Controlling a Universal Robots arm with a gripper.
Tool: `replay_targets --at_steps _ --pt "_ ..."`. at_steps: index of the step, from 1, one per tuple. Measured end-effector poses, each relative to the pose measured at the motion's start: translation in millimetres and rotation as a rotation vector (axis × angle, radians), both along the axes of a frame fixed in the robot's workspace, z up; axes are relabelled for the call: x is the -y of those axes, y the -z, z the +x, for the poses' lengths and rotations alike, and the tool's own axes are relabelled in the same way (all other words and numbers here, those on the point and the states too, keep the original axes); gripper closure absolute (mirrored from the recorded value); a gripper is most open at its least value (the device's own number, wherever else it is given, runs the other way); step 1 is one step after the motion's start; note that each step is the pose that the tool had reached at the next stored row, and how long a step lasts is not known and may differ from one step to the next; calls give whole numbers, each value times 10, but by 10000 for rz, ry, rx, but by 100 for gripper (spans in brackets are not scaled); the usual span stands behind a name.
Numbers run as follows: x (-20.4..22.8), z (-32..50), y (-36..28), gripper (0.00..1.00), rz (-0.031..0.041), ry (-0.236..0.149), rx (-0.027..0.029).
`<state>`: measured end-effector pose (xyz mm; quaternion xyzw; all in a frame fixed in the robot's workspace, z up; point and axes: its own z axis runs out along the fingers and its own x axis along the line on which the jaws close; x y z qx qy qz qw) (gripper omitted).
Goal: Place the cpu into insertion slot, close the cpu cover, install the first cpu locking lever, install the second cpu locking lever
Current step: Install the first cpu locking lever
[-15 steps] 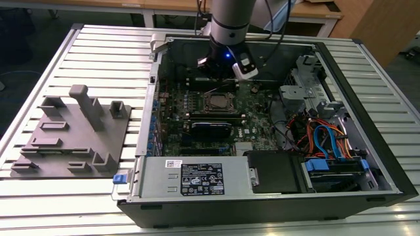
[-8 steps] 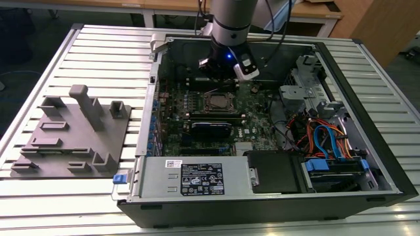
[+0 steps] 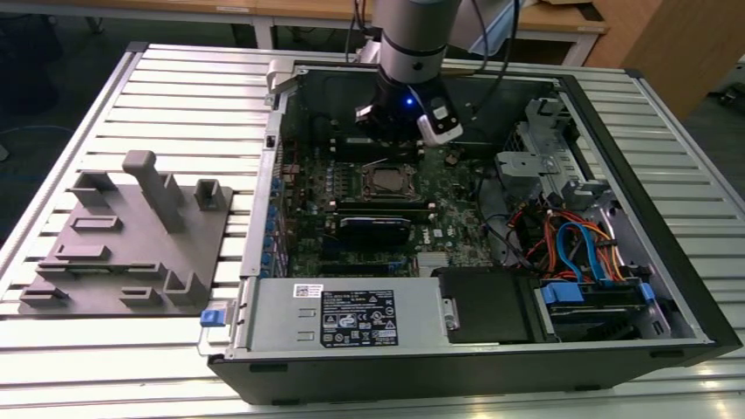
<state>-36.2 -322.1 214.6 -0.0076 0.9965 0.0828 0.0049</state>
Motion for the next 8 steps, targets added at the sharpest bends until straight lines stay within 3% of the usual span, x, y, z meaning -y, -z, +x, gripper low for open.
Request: replay_targets --at_steps 8 --pt "-1 41 25 89 0 0 1"
